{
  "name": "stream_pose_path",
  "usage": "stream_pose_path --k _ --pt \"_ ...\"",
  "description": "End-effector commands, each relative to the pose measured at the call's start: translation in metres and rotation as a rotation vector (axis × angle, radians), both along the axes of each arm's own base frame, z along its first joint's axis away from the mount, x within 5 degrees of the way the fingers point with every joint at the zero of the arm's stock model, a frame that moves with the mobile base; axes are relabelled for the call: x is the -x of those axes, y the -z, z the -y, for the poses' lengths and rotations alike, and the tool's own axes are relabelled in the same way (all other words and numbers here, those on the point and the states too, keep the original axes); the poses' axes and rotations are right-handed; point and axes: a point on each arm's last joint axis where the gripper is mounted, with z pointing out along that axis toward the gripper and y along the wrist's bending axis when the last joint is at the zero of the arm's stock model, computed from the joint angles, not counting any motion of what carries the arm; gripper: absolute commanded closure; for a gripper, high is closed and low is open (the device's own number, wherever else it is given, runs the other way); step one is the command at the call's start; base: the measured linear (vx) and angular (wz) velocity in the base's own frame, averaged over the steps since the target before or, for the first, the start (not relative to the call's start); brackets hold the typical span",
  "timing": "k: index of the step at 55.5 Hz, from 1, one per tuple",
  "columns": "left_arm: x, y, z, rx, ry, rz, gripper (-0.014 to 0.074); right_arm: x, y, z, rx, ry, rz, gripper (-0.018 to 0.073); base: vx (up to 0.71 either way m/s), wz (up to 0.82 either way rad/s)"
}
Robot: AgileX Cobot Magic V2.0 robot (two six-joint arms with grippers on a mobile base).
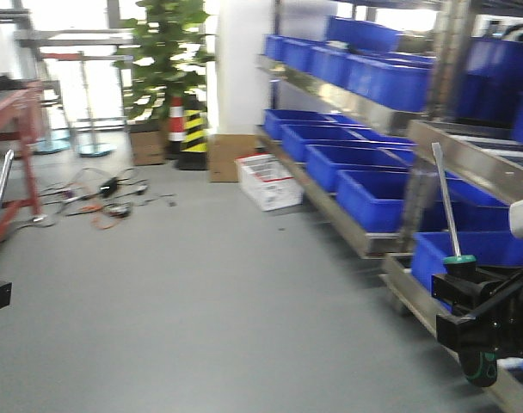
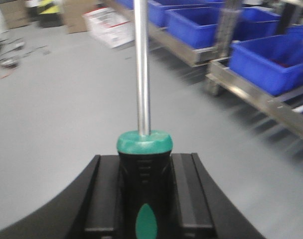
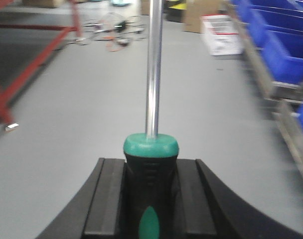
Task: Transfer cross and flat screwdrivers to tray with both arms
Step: 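Drive the base to the conveyor station with the grey tray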
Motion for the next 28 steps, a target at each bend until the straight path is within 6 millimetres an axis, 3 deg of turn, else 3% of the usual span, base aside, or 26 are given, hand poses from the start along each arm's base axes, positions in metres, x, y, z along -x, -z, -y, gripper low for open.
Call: stream_pose_path --k 1,28 --pt "-0.0004 -0.0176 -0.0009 0.043 -0.027 0.104 0.0596 0.0014 -0.0218 0.0013 -0.030 0.005 0.135 0.0567 0.48 -0.78" --pt "-0.0004 -0.0176 -0.0009 0.043 -0.027 0.104 0.0596 0.0014 -0.0218 0.0013 -0.030 0.005 0.135 0.0567 0.43 -0.91"
